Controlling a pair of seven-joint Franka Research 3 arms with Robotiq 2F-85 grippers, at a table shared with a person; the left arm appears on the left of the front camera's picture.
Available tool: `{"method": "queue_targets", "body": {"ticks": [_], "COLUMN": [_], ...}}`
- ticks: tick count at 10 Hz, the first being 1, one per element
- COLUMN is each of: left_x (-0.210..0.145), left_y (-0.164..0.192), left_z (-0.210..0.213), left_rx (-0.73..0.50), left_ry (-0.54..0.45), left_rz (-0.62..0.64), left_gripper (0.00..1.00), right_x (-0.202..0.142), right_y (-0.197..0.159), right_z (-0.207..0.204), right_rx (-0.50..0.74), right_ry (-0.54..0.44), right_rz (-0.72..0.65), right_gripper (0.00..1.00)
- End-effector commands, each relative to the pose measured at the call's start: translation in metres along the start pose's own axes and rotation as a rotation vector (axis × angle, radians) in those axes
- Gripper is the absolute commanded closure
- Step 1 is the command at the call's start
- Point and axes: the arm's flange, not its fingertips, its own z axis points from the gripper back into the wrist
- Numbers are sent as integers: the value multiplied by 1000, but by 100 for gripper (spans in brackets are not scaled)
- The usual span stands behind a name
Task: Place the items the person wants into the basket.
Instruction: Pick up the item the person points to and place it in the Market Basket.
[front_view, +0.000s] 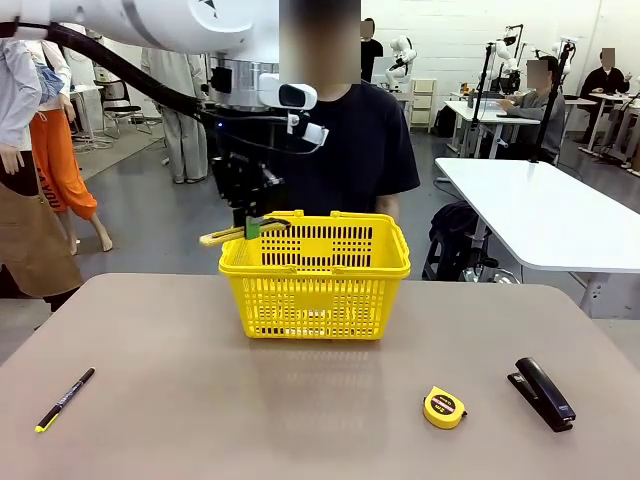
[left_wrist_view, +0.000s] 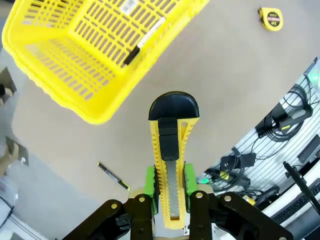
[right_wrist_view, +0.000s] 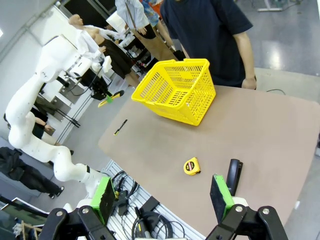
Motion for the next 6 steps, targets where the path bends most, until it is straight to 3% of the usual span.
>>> {"method": "queue_targets", "body": {"ticks": [1,3,4,6], "left_x": [17,19,13,24], "left_y": [-3,1,-3,0], "left_z": [-6,-5,-5,-10], "left_rx": [29,48,37,8], "left_ry": [-29,-64,-96,-39], "left_rz": [-4,-35,17,-20], "left_gripper": [74,74,74,74], "right_x": [2,2,2,2], "right_y": [1,1,1,1], "right_z": [0,0,0,0], "right_rx": [24,24,24,24], "right_ry": [-20,-20,-20,-20], "right_rz": [16,16,16,16], "right_gripper": [0,0,0,0]}}
